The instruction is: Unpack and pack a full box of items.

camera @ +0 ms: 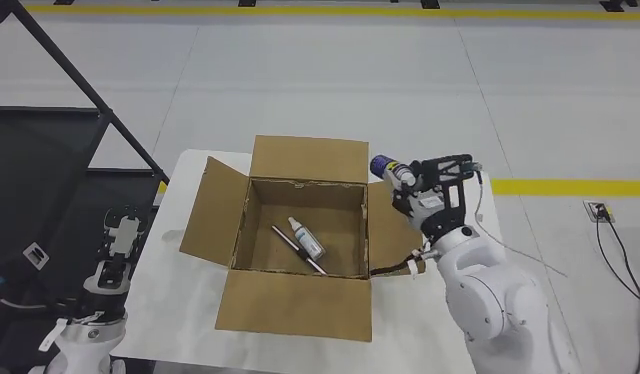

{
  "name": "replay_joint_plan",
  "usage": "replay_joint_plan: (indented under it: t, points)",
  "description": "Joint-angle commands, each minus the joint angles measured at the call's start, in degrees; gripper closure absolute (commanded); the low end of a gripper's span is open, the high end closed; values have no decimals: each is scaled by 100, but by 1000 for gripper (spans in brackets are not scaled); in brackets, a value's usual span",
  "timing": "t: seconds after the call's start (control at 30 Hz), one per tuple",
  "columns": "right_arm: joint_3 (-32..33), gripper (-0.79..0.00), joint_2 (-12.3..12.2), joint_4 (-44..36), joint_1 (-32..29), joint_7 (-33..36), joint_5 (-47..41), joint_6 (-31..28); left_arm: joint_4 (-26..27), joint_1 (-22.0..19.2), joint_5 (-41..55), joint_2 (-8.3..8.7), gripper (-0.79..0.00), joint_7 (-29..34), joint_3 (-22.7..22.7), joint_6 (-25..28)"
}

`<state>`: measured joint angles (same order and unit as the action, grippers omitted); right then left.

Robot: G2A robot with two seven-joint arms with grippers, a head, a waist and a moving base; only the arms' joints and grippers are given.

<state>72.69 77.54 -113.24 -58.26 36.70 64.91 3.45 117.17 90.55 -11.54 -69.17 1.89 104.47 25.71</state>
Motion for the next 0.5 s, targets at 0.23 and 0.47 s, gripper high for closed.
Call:
replay_joint_plan:
  t: [0.23,0.47]
  points:
    - [-1575,0,269,2331,2044,1700,-419,-784,0,0,0,0,-785,0,0,0]
    - [-2682,0,625,3883,2924,1921,-289,-504,0,0,0,0,-785,0,0,0]
